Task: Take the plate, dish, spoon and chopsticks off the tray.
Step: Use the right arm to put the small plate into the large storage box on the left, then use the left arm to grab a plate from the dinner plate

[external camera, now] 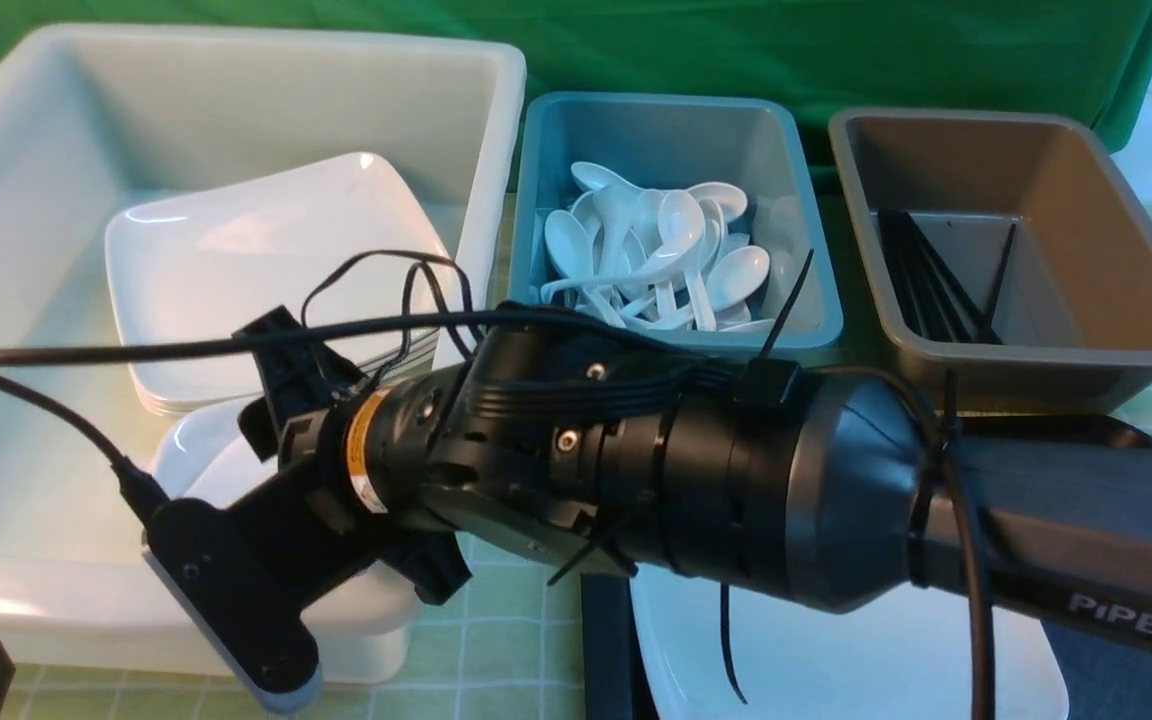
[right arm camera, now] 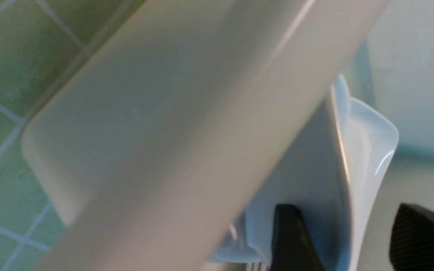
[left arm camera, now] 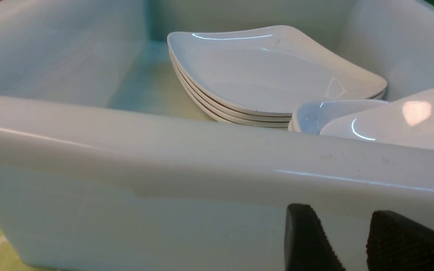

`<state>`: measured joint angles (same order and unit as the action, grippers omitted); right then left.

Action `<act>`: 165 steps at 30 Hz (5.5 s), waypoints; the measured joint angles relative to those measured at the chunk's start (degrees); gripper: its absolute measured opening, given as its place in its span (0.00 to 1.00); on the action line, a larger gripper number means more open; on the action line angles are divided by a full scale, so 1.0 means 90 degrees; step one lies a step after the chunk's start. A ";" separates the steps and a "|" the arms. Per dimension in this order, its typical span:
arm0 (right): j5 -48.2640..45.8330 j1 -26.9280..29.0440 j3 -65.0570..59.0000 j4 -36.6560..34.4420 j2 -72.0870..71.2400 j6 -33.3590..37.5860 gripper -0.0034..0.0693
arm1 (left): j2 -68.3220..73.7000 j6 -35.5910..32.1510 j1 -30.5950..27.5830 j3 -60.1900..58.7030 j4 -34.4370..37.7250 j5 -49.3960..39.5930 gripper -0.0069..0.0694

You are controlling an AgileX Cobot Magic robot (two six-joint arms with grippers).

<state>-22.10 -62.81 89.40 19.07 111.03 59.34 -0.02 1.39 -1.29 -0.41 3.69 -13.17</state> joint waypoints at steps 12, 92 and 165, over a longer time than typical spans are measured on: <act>-0.0566 0.0000 0.0201 0.0014 -0.0582 -0.0762 0.53 | 0.0000 0.0000 0.0000 0.0000 0.0000 0.0000 0.39; -0.4653 0.0021 -0.3603 0.0610 -0.8721 -0.9288 0.15 | 1.0849 0.2339 0.5502 0.5743 0.4236 -0.1427 0.50; -0.4573 0.0021 -0.3608 0.0622 -0.8721 -0.9311 0.23 | 1.1605 0.1510 0.5797 0.6231 0.4949 0.0711 0.13</act>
<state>-63.26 -62.62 56.93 24.67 32.55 -24.46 104.42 14.98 50.88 55.67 48.23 -6.77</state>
